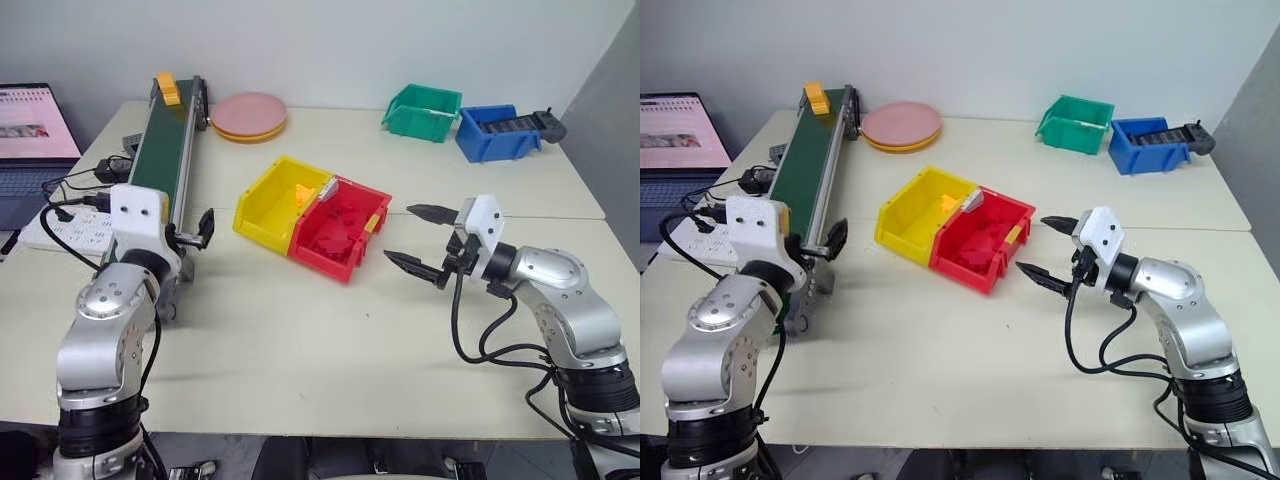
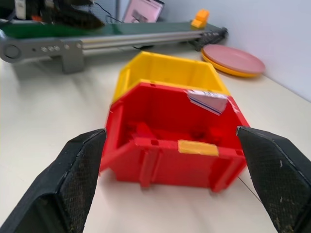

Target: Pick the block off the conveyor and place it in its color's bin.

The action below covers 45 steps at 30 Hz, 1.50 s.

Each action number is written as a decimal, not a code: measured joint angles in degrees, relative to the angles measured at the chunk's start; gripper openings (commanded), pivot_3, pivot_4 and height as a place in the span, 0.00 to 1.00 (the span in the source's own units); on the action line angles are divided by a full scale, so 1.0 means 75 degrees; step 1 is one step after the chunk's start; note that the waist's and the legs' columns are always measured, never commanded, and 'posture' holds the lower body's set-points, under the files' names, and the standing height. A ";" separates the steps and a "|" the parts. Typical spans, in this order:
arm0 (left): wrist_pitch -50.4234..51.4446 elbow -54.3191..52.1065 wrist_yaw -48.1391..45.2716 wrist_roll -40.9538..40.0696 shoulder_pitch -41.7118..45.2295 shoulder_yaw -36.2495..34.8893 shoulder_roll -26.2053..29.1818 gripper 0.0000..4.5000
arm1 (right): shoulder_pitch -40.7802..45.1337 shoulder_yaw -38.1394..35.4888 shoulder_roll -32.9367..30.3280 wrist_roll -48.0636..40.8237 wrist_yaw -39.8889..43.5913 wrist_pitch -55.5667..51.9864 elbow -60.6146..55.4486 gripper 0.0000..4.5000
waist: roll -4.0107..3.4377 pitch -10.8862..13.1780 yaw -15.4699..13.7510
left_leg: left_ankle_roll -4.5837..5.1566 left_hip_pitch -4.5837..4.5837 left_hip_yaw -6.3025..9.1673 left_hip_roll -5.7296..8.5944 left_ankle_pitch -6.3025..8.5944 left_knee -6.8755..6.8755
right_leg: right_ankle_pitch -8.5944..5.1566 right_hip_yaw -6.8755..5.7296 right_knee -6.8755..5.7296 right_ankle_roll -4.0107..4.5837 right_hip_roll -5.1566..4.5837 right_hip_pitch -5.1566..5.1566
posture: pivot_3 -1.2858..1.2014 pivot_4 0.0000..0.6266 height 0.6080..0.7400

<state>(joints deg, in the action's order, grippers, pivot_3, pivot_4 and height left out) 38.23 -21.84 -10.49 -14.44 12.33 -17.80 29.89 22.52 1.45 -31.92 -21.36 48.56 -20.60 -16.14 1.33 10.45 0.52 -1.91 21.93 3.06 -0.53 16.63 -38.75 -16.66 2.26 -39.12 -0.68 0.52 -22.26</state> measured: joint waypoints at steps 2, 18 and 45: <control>0.0027 -0.0019 0.0079 0.0006 -0.0006 -0.0141 -0.0002 1.00 | 0.0060 0.0052 0.0034 -0.0018 0.0020 0.0003 0.0009 1.00 | 0.0000 0.0000 -0.0011 | 0.0000 0.0001 0.0003 -0.0003 0.0000 0.0000 | 0.0000 -0.0003 0.0001 0.0000 0.0002 0.0000 | 0.52 0.24 1.00; 0.0408 -0.1044 0.0064 -0.0482 -0.0815 -0.1236 -0.0200 1.00 | 0.1063 0.0429 0.0186 -0.0117 0.0675 -0.0117 0.0698 1.00 | 0.0000 0.0000 -0.0024 | 0.0000 0.0001 -0.0001 -0.0004 0.0000 0.0002 | 0.0001 -0.0002 0.0003 0.0001 0.0001 -0.0002 | 0.52 0.24 1.00; 0.0750 -0.0395 0.0196 -0.0453 -0.0248 -0.1274 0.0163 1.00 | 0.1587 0.0715 -0.0029 -0.0695 0.1008 -0.1507 0.0068 1.00 | 0.0000 0.0000 -0.0035 | 0.0000 0.0002 0.0001 -0.0003 0.0000 0.0001 | 0.0001 -0.0005 0.0006 0.0001 0.0000 -0.0001 | 0.52 0.24 1.00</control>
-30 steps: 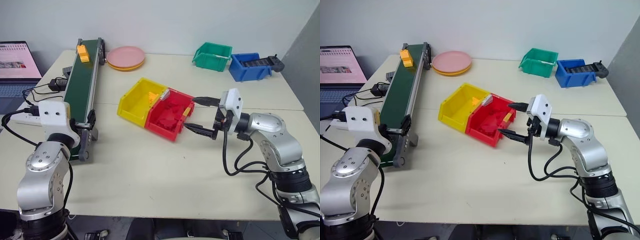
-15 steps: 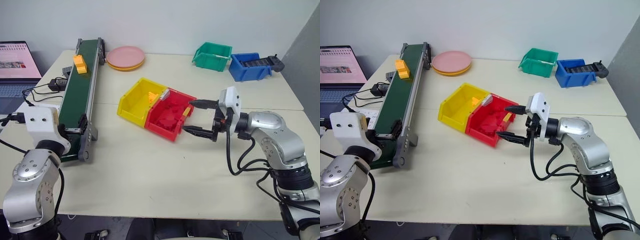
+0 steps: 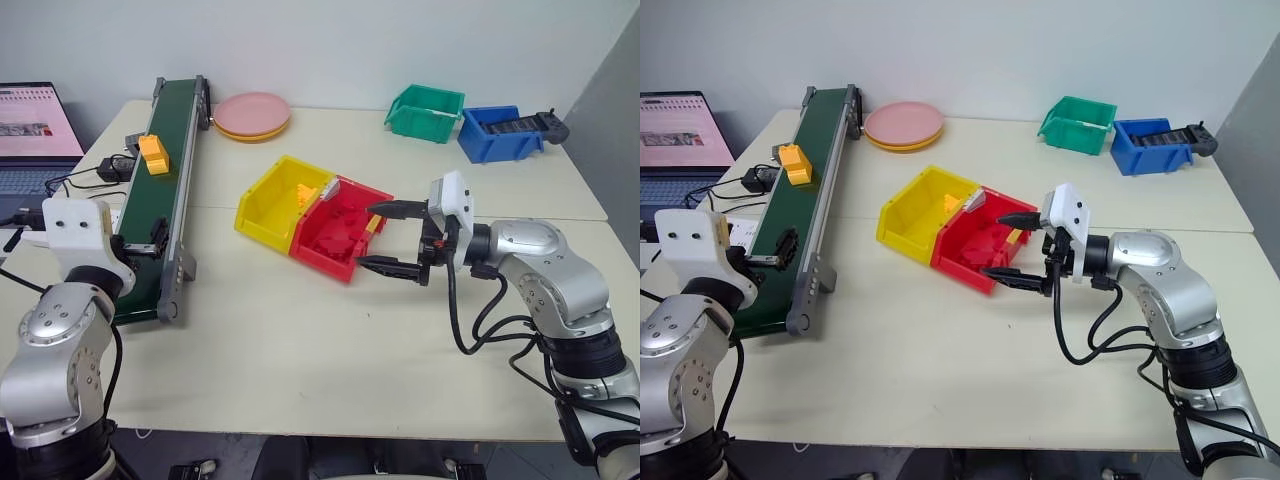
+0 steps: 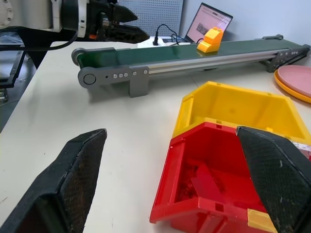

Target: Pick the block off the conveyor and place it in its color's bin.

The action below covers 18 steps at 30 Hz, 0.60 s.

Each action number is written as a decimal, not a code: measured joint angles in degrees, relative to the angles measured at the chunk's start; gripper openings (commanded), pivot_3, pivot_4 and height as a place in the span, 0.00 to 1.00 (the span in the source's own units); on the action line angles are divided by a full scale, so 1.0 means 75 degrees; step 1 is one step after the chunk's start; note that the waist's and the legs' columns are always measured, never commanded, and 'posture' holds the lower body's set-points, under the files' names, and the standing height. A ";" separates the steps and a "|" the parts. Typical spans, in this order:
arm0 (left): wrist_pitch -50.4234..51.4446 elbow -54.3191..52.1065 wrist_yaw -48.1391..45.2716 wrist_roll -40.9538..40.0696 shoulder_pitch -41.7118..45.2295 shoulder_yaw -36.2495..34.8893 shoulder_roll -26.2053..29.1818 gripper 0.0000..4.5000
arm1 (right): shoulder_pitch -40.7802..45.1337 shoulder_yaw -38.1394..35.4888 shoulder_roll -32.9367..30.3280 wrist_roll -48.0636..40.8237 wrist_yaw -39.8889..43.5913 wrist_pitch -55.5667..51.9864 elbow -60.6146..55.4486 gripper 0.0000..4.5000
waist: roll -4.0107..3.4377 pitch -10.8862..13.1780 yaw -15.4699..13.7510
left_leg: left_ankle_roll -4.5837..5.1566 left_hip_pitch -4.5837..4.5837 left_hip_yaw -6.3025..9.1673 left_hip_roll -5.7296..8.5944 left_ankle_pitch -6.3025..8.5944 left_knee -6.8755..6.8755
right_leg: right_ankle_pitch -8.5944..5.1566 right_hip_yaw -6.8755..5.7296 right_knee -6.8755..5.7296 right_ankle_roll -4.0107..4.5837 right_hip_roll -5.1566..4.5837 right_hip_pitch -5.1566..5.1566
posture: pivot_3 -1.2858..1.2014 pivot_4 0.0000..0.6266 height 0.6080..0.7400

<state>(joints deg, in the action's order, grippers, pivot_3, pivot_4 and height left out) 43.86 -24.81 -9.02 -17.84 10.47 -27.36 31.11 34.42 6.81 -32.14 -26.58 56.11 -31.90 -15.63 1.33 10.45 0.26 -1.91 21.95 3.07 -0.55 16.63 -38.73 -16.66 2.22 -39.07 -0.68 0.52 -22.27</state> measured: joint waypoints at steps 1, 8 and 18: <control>0.0034 0.0075 0.0025 -0.0001 0.0084 0.0013 -0.0015 1.00 | 0.0017 0.0010 0.0000 0.0005 -0.0001 -0.0012 0.0002 1.00 | 0.0000 0.0000 -0.0006 | 0.0000 0.0001 0.0001 0.0001 0.0000 0.0000 | 0.0000 -0.0002 -0.0001 0.0000 -0.0001 0.0000 | 0.52 0.24 1.00; 0.0590 0.0508 0.0313 -0.0005 0.0699 0.0036 -0.0113 1.00 | 0.0044 0.0168 0.0061 0.0010 -0.0027 -0.0067 0.0001 1.00 | 0.0001 0.0000 0.0001 | 0.0000 0.0003 0.0000 0.0001 0.0000 0.0000 | 0.0000 0.0000 0.0000 0.0000 -0.0001 -0.0003 | 0.52 0.24 1.00; 0.1149 0.1313 0.0473 0.0002 0.1056 0.0031 -0.0120 1.00 | -0.0215 0.0178 0.0052 0.0016 0.0000 -0.0002 -0.0191 1.00 | 0.0001 0.0000 0.0002 | -0.0001 0.0005 0.0004 0.0001 0.0000 0.0000 | 0.0000 -0.0003 0.0000 0.0000 -0.0001 -0.0003 | 0.52 0.24 1.00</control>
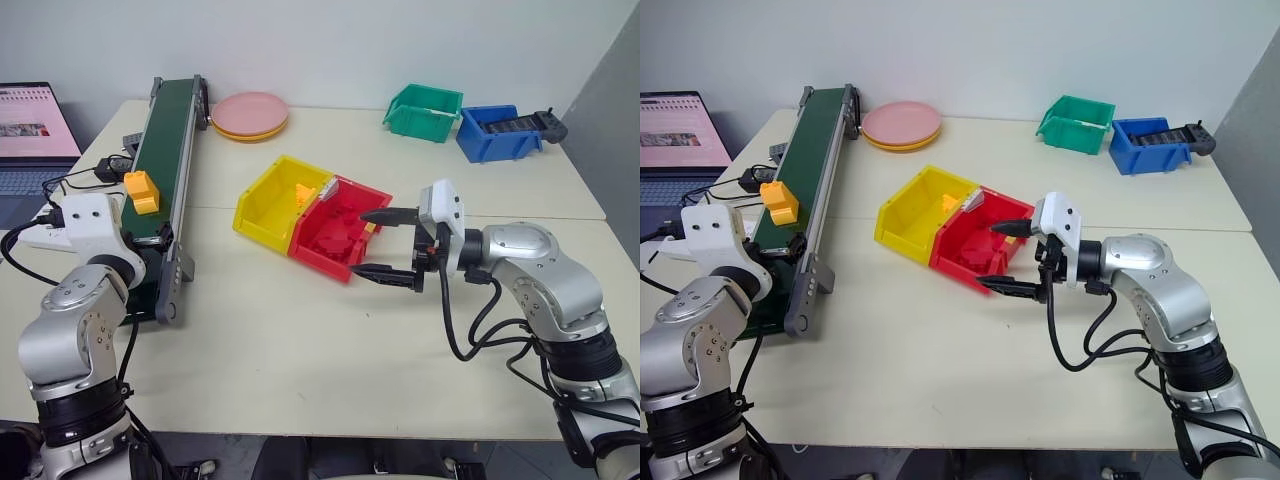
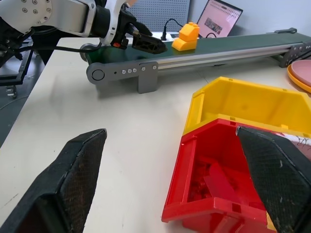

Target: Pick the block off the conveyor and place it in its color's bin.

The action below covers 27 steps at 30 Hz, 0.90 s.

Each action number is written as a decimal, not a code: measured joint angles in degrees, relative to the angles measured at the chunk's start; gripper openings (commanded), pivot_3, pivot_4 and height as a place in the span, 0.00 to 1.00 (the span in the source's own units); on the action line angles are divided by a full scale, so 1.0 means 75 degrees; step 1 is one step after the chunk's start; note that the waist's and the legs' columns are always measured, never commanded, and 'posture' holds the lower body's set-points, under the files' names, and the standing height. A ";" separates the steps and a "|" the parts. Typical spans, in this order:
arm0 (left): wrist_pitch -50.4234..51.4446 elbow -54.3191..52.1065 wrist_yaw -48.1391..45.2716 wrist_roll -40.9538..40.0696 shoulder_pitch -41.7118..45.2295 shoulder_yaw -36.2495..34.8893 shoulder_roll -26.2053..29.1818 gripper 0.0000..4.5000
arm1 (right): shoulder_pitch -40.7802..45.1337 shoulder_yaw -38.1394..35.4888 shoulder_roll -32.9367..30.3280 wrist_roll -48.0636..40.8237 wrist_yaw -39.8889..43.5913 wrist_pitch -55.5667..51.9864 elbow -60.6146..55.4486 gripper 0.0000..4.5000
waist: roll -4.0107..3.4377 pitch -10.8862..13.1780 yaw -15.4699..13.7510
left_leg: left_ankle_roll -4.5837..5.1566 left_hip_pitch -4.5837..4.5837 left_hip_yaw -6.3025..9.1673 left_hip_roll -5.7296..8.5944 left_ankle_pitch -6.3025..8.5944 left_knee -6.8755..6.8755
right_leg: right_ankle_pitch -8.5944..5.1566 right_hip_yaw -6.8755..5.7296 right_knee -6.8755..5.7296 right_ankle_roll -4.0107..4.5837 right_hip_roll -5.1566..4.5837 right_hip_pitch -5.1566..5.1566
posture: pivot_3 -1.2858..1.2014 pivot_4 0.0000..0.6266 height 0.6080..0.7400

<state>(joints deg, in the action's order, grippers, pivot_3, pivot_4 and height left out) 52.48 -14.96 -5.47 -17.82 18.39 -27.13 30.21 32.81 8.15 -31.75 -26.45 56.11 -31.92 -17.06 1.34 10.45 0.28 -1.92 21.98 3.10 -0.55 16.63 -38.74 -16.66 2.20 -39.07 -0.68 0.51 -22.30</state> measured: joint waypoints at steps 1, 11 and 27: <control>0.0001 0.0020 0.0004 0.0000 0.0012 -0.0007 0.0000 1.00 | -0.0019 0.0001 -0.0016 0.0000 0.0003 0.0000 -0.0060 1.00 | 0.0000 0.0000 0.0000 | 0.0000 -0.0001 0.0001 0.0000 0.0000 0.0000 | 0.0000 0.0000 0.0000 0.0000 0.0000 0.0000 | 0.52 0.24 1.00; 0.0000 0.0181 0.0307 0.0045 0.0004 -0.0033 -0.0205 0.73 | -0.0045 0.0004 -0.0118 -0.0006 0.0014 -0.0010 -0.0249 1.00 | 0.0000 0.0000 -0.0002 | 0.0000 0.0000 0.0001 0.0000 0.0000 0.0000 | 0.0000 0.0001 0.0001 0.0000 -0.0001 0.0000 | 0.52 0.24 1.00; -0.0079 -0.1443 0.0272 0.0412 -0.0629 0.0847 -0.0093 0.34 | -0.0016 0.0004 -0.0158 -0.0007 0.0179 0.0010 -0.0166 1.00 | 0.0000 0.0000 -0.0032 | -0.0001 0.0001 0.0003 0.0003 0.0000 0.0000 | 0.0000 -0.0002 0.0000 0.0000 -0.0001 0.0002 | 0.52 0.24 1.00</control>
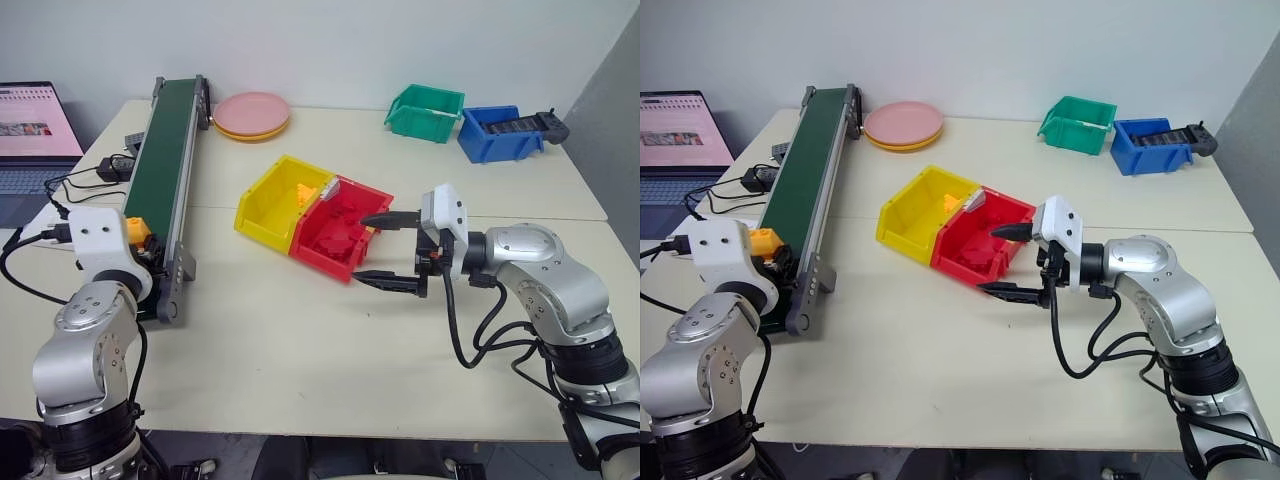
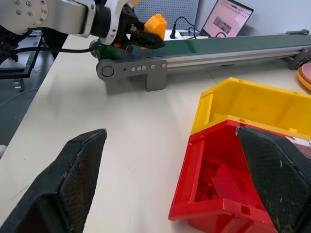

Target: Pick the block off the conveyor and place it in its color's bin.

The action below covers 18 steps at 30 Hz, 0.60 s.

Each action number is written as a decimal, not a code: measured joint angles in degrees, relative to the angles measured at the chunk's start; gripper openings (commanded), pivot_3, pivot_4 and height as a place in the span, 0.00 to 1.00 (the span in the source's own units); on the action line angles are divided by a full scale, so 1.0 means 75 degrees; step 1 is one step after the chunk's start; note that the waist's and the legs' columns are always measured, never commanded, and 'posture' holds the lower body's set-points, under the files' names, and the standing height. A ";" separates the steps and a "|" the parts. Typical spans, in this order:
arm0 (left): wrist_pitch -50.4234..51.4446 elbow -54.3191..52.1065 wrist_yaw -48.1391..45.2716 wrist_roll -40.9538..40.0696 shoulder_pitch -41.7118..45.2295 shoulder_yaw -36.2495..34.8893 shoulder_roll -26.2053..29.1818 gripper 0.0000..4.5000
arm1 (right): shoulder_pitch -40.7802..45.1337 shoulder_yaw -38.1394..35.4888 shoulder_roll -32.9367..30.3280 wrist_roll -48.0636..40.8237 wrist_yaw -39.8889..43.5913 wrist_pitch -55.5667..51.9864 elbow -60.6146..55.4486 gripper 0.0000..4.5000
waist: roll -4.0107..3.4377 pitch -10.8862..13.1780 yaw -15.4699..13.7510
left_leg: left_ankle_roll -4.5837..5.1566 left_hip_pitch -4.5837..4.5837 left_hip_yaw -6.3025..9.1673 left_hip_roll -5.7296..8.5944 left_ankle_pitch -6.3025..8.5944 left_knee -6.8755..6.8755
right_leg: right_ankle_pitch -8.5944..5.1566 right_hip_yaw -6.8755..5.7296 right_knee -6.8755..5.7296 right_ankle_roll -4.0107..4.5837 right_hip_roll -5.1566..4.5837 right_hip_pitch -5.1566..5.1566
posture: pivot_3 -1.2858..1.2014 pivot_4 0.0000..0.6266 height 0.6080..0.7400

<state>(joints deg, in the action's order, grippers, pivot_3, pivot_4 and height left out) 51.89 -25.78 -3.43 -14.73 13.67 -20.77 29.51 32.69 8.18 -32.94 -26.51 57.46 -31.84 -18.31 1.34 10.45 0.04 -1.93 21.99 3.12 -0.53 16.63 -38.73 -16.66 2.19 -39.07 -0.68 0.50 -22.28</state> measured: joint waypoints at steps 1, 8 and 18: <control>-0.0011 -0.0048 -0.0138 -0.0007 0.0131 0.0160 0.0044 0.34 | 0.0000 -0.0005 -0.0004 0.0001 -0.0007 0.0001 -0.0001 1.00 | 0.0000 0.0000 -0.0002 | 0.0000 0.0000 0.0000 0.0001 0.0000 0.0000 | 0.0000 0.0000 0.0000 0.0000 0.0000 0.0001 | 0.52 0.24 1.00; -0.0425 0.0756 -0.1332 -0.0156 0.1828 0.1623 0.0145 0.34 | -0.0079 -0.0413 -0.0146 -0.0187 -0.0470 -0.0319 -0.0476 1.00 | -0.0001 0.0001 0.0003 | -0.0001 0.0008 -0.0003 0.0003 -0.0001 -0.0001 | 0.0000 0.0002 0.0004 0.0000 0.0000 -0.0003 | 0.52 0.24 1.00; -0.2528 0.4993 -0.2562 0.0427 0.4363 0.2881 -0.0555 0.34 | -0.0273 -0.1473 -0.0847 -0.1715 -0.1479 -0.2278 -0.2105 1.00 | 0.0001 0.0001 0.0051 | 0.0002 0.0017 -0.0015 0.0007 0.0000 -0.0002 | -0.0001 0.0012 0.0010 -0.0002 0.0001 -0.0011 | 0.52 0.24 1.00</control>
<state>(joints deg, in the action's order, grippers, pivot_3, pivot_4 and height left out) 32.93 11.67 -22.65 -11.53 46.40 0.83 25.34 30.64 -2.87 -39.29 -39.37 46.36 -48.92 -34.10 1.35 10.46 0.42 -1.91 22.11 3.01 -0.48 16.63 -38.75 -16.67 2.28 -39.00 -0.69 0.51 -22.37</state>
